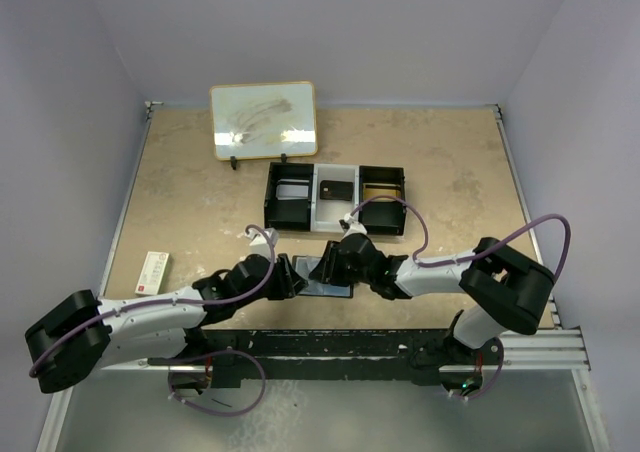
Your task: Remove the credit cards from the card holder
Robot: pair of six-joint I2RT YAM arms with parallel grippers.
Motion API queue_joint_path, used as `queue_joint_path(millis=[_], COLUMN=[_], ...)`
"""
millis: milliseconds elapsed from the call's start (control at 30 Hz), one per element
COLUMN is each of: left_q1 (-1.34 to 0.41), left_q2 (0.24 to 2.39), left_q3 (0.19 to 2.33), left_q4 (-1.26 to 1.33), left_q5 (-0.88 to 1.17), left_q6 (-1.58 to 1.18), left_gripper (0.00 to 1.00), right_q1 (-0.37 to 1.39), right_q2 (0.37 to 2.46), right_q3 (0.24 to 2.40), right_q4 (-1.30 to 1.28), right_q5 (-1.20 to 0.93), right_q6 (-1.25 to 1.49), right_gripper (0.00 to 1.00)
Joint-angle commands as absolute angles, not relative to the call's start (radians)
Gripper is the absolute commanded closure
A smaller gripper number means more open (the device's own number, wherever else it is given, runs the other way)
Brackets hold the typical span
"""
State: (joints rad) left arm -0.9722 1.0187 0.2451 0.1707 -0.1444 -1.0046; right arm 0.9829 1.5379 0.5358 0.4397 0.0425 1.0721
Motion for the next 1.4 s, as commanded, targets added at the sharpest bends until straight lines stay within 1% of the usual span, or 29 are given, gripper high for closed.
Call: queue_joint_path(millis=[0,233,567,633,733,867,933,967,1167,1233,1367], left_q1=[-0.979,-0.979,-0.979,-0.979,-0.979,-0.979,-0.979,-0.979,-0.986,-0.998,-1.036], left_q2=[1.012,1.103,1.198,1.225,1.264,1.302,1.312,1.317,1.385,1.424,1.498], left_q3=[0.243,0.263,0.311,0.318,0.323,0.348,0.362,0.37,0.44,0.467,0.489], left_q4=[0.201,0.306,0.38,0.412,0.499,0.543,0.545,0.547,0.547,0.546,0.579], left_q5=[-0.148,-0.081,-0.06,-0.037,0.003,0.033,0.032,0.031,0.035,0.043,0.063], left_q6=[-1.013,-0.988,-0.963,-0.967,-0.979,-0.983,-0.978,-0.975,-0.956,-0.95,-0.953], left_gripper=[0.61,0.61,0.66,0.68,0.68,0.68,0.68,0.67,0.63,0.63,0.6], right_q1=[0.978,0.978,0.977,0.976,0.973,0.967,0.963,0.962,0.954,0.95,0.945], right_q2=[1.542,1.542,1.541,1.525,1.488,1.411,1.372,1.351,1.209,1.153,1.043], right_q3=[0.538,0.541,0.551,0.553,0.561,0.581,0.594,0.6,0.599,0.578,0.522], right_q4=[0.455,0.456,0.466,0.466,0.441,0.338,0.261,0.216,0.001,-0.03,-0.021], right_q5=[0.036,0.028,0.007,0.002,0.009,0.066,0.115,0.14,0.299,0.331,0.328], right_q6=[1.077,1.075,1.071,1.072,1.069,1.056,1.051,1.049,1.087,1.103,1.12], right_gripper=[0.61,0.6,0.6,0.56,0.48,0.38,0.28,0.26,0.22,0.22,0.23])
